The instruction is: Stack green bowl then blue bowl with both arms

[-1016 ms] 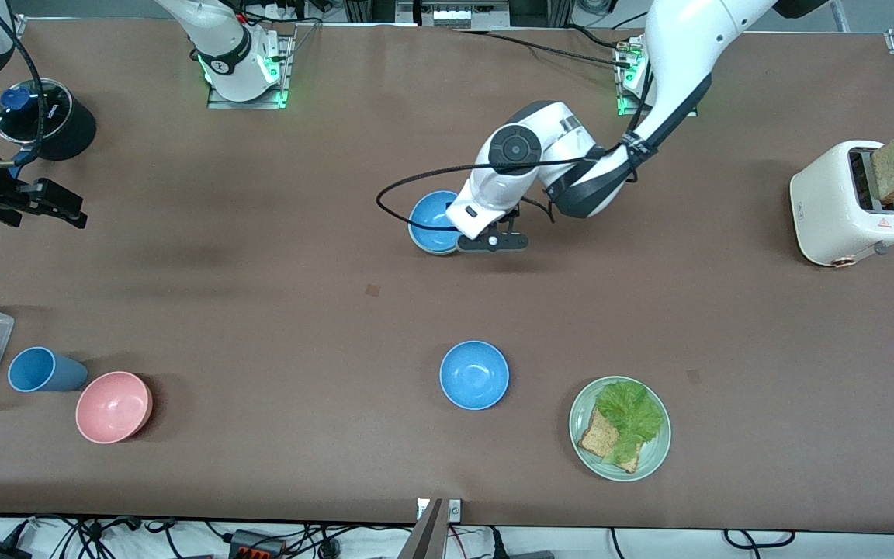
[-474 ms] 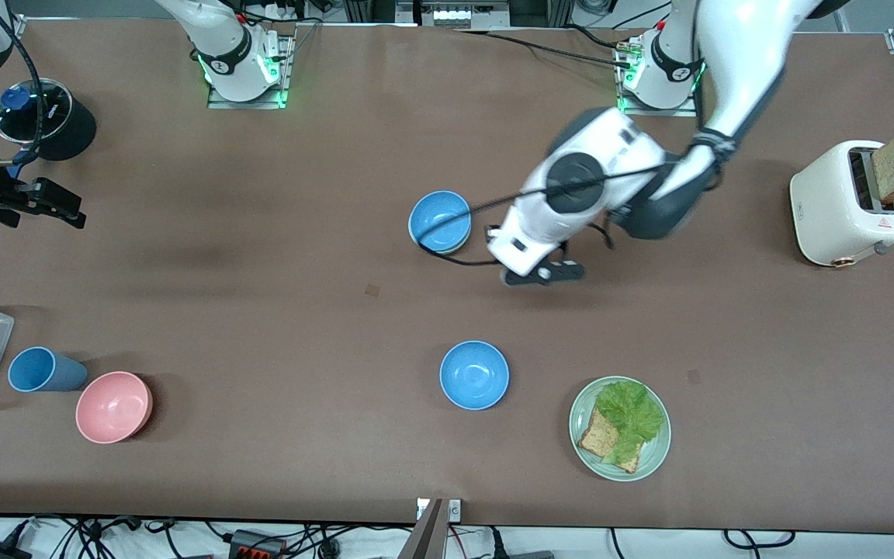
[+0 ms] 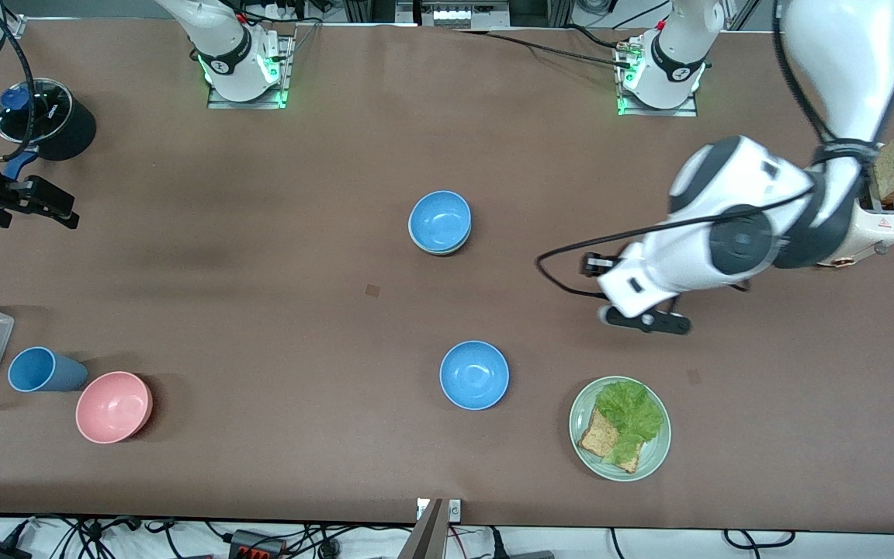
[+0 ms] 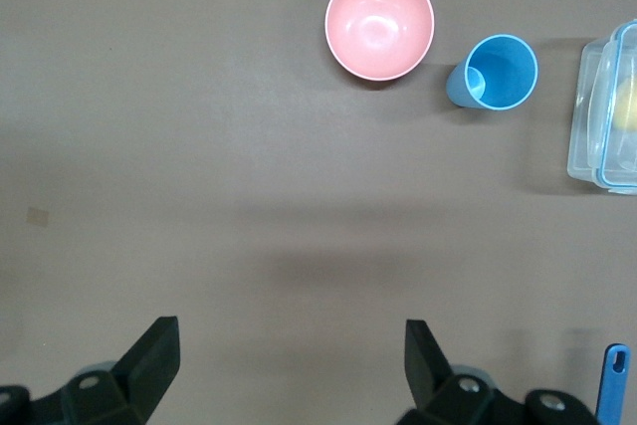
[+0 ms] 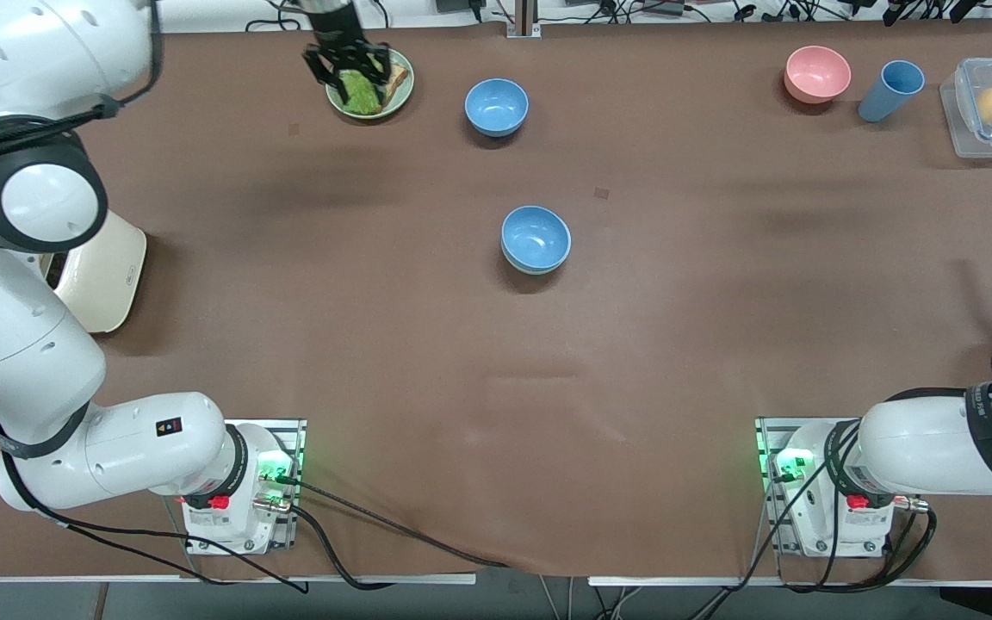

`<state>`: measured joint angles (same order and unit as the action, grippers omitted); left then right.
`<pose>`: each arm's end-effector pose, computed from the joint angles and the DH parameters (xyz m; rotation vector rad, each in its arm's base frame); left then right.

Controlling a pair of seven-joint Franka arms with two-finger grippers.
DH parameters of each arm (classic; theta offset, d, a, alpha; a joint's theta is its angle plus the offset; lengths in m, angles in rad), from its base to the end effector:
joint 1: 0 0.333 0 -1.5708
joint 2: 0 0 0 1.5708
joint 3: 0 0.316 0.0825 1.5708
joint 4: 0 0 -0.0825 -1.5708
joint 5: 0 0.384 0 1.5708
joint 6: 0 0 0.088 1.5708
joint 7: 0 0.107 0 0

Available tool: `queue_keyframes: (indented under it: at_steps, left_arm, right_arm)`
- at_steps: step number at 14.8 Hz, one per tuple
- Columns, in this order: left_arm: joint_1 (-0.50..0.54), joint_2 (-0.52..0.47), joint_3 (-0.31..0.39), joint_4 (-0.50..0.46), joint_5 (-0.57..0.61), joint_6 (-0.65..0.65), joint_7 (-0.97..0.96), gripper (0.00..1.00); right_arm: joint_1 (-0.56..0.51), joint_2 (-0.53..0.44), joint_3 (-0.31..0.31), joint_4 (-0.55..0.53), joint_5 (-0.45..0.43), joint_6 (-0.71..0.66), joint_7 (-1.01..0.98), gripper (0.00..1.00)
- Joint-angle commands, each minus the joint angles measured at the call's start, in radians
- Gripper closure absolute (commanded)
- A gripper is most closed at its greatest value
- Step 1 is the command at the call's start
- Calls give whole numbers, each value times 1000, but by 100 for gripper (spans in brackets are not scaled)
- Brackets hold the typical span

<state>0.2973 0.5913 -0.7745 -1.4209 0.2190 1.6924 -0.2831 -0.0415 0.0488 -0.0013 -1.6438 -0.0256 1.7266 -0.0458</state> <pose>0.6433 -0.1992 0.4142 2.9908 -0.2725 -0.3232 0.5800 -0.0272 0.5759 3.1143 0.0102 0.0511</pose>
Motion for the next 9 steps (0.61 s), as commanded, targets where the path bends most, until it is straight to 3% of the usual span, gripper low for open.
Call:
queue_keyframes:
  at_steps: [1, 4, 9]
  left_arm:
    - [80, -39, -2, 8, -18, -14, 224, 0]
    - [137, -80, -6, 10, -3, -26, 263, 0]
    - [138, -157, 21, 66, -9, -129, 272, 0]
  right_arm:
    - [2, 10, 0, 24, -7, -15, -13, 0]
    - [2, 9, 0, 25, -7, -15, -14, 0]
    - [2, 11, 0, 25, -7, -15, -13, 0]
